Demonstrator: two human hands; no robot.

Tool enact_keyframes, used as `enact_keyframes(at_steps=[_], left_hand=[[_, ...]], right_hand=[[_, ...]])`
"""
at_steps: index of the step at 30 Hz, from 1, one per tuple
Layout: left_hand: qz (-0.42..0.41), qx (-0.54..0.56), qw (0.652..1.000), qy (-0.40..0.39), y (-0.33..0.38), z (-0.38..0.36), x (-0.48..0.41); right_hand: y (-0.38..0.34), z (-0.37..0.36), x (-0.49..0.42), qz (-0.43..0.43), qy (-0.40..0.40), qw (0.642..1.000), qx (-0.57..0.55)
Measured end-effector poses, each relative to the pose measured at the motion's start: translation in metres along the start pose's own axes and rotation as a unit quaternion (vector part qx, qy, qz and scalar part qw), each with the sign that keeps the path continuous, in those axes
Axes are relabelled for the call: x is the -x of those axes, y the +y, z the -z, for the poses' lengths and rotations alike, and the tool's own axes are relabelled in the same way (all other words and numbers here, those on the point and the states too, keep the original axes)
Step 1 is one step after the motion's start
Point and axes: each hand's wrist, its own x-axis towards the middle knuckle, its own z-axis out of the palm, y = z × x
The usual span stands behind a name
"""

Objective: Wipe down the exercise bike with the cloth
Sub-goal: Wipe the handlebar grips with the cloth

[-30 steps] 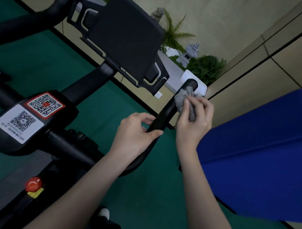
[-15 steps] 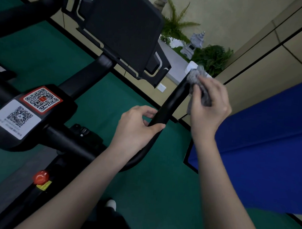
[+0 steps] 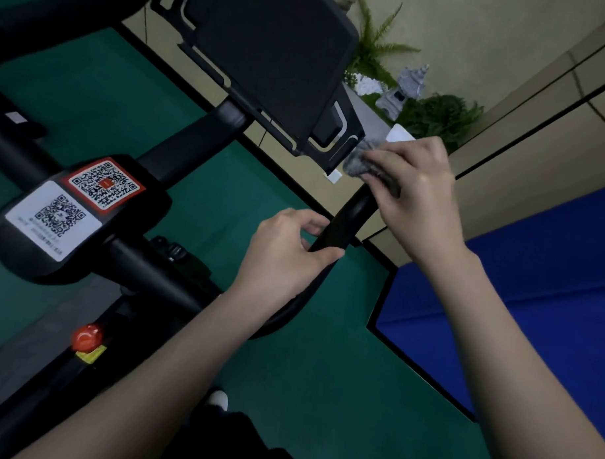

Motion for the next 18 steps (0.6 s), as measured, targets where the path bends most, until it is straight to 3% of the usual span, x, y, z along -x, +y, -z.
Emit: enact_keyframes(at_steps=[6,12,18], left_hand=[[-0.003,0.001,1.0,0.009,0.0,-0.001,0.0],[0.0,0.002,1.0,0.008,0.0,-0.002,0.001],[-0.006,-0.008,1.0,0.013,0.0,-0.001,0.001]], right_hand=[[-0.025,-0.008,0.009,0.033,-0.114,0.991,-0.054],[-0.01,-0.005,-0.006,0.006,-0.084,0.996,-0.013],[-0.025,-0.01,-0.002,0.021,-0.168,0.984,-0.047]])
